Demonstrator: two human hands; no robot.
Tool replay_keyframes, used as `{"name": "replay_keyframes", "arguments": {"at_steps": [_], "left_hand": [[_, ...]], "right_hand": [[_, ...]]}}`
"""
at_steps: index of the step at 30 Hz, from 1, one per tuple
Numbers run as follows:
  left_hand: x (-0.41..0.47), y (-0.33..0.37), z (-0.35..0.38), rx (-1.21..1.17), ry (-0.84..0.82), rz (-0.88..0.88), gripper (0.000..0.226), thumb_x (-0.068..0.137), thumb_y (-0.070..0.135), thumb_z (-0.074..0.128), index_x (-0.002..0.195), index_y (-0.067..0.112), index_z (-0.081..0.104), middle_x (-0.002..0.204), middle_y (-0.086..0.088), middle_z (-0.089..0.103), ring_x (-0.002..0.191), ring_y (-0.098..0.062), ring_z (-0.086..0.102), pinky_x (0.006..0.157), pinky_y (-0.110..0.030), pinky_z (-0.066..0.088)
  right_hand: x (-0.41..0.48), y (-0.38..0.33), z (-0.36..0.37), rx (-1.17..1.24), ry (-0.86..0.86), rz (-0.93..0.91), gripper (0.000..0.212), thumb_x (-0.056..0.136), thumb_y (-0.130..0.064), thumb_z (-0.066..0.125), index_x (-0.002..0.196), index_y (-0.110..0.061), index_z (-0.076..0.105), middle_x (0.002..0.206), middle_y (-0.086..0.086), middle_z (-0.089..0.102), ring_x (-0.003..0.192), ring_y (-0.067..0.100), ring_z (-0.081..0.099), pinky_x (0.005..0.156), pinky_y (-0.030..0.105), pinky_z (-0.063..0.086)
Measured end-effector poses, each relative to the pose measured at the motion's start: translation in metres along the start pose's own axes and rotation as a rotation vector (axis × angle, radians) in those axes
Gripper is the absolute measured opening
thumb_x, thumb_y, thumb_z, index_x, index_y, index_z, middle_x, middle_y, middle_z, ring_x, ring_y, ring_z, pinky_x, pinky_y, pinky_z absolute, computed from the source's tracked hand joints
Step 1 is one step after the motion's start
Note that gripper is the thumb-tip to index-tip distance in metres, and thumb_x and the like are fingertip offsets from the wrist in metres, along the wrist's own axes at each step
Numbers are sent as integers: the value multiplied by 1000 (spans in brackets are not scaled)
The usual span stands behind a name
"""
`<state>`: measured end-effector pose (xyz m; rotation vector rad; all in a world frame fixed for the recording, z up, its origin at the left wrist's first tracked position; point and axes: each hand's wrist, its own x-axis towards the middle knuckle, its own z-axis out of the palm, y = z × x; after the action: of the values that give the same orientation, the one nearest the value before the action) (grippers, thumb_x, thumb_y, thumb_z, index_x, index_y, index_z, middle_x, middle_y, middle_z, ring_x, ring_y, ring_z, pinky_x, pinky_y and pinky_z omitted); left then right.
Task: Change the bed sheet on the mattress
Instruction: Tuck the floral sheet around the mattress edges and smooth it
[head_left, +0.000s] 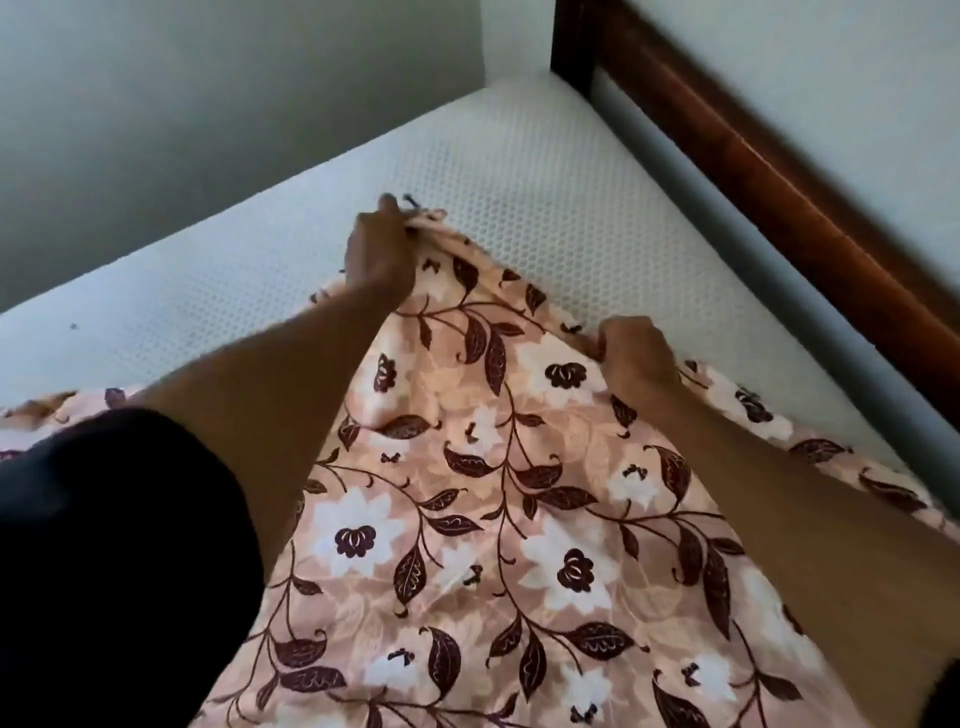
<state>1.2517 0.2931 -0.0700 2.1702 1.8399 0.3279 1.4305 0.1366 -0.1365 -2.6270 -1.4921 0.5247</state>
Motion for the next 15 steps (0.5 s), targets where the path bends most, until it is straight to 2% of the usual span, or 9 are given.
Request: {"name": "replay_keyframes", "arguments": {"at_steps": [2,4,6,8,9,10,11,13,15], "left_hand": [[43,51,-17,-81,53,75,31,95,7,39,125,4,45,121,-20,57,113,-35,53,82,-35,38],[78,101,-37,-140,101,177,32,94,7,38,125,3,44,123,-16,57,114,-30,53,80,-30,33],[99,141,-45,-163,62,275,32,95,11,39,125,2,44,125,-15,56,115,-28,51,81,-29,31],[111,156,-35,-134,-136,346,43,94,26,42,130,2,43,130,-15,52,120,-27,48,87,-28,31],[112,155,-24,-76,-250,387,57,90,40,41,133,4,43,134,-14,50,124,-27,46,93,-28,31],[112,156,-19,31,-341,433,70,83,52,37,136,7,42,137,-13,48,128,-26,43,99,-29,31],[111,151,-10,43,-399,441,72,83,54,39,139,9,42,139,-11,48,130,-26,41,102,-29,30],[104,140,13,-14,-483,407,59,89,29,57,142,12,37,137,-11,49,127,-26,44,96,-21,30],[94,129,35,-34,-538,403,61,88,7,57,144,13,34,132,-16,50,121,-29,48,92,-22,34]], "right_hand": [[29,12,-35,19,151,57,20,94,-11,50,108,1,59,110,21,58,98,34,59,75,37,46],[59,24,-83,72,325,104,30,93,-17,55,113,4,53,115,25,55,103,40,56,81,43,47],[82,38,-123,37,388,101,36,90,-15,59,116,9,48,117,31,52,105,46,53,87,48,44],[90,44,-136,-36,327,68,44,87,-11,61,120,12,43,121,34,47,110,47,48,92,49,40],[88,43,-132,-25,282,47,53,83,-10,65,123,12,40,125,33,44,113,47,45,95,49,38],[86,41,-128,34,254,54,61,79,-9,69,127,11,37,129,32,41,116,45,43,97,49,38],[81,38,-119,125,234,85,65,77,-6,69,131,7,36,135,28,38,120,43,42,98,48,39],[72,33,-94,210,252,126,62,82,-4,62,137,-1,33,144,21,33,129,38,38,102,49,39],[61,25,-67,160,293,94,60,86,-6,57,140,-8,32,149,16,30,136,33,30,109,50,33]]}}
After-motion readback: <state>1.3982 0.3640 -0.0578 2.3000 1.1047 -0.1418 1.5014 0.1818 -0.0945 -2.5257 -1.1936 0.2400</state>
